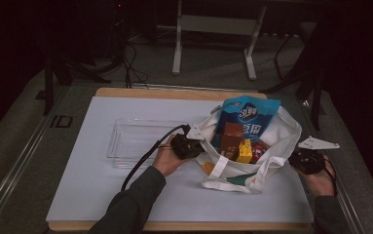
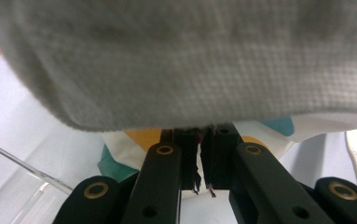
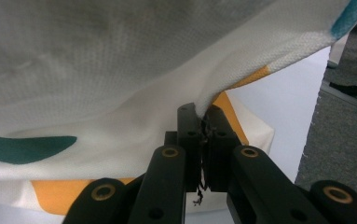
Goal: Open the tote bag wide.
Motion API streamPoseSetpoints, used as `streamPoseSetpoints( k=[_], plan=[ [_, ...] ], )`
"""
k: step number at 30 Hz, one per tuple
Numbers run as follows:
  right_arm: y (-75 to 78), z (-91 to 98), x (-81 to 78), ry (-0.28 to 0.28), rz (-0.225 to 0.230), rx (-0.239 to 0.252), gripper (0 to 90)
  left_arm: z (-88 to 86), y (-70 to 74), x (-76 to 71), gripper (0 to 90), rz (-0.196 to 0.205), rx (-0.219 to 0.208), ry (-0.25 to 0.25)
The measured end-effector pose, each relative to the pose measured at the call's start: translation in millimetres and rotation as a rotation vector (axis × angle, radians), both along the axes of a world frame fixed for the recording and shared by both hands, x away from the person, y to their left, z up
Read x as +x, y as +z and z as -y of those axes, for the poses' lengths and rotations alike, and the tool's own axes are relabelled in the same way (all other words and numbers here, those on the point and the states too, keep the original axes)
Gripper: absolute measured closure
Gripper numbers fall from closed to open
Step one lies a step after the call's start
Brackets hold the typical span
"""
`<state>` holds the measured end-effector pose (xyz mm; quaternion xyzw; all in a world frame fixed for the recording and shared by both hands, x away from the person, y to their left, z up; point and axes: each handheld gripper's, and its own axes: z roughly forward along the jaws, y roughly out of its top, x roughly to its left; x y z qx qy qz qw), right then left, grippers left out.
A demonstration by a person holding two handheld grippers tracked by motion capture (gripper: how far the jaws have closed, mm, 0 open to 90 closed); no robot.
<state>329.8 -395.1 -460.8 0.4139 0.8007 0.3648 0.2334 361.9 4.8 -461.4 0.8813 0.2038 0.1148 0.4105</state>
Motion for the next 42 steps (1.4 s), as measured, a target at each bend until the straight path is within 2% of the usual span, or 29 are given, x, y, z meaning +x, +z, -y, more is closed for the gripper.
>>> streamPoseSetpoints(
  k=[11,17,22,28,30,34,38,42],
  plan=[
    [-15.2,-0.7,2.5,-0.024,-0.039,-0.017,87.5,7.2,-4.8,-4.3,86.0,0.026,0.071,0.010],
    [-22.1,-0.7,3.7,-0.032,-0.055,-0.015,87.6,8.7,-6.1,-3.5,86.5,0.013,0.088,0.013],
    [-34.0,-2.9,6.5,-0.045,-0.089,-0.035,87.7,12.1,-9.1,-3.1,86.9,0.000,0.119,0.016],
    [-37.7,-3.6,8.3,-0.053,-0.105,-0.038,87.7,13.2,-11.3,-2.1,87.2,-0.019,0.133,0.026],
    [-38.2,-4.6,8.8,-0.052,-0.107,-0.049,87.7,13.3,-11.4,-2.1,87.1,-0.022,0.128,0.029],
    [-35.3,-3.8,8.4,-0.051,-0.110,-0.035,87.2,10.9,-9.8,-1.3,85.6,-0.030,0.108,0.028],
    [-28.8,-2.5,7.0,-0.046,-0.103,-0.034,85.2,5.1,-5.7,-1.0,79.3,-0.045,0.060,0.017],
    [-22.4,0.3,2.1,-0.036,-0.103,-0.037,80.4,-2.2,2.3,-2.1,73.4,-0.044,0.009,0.026]
  ],
)
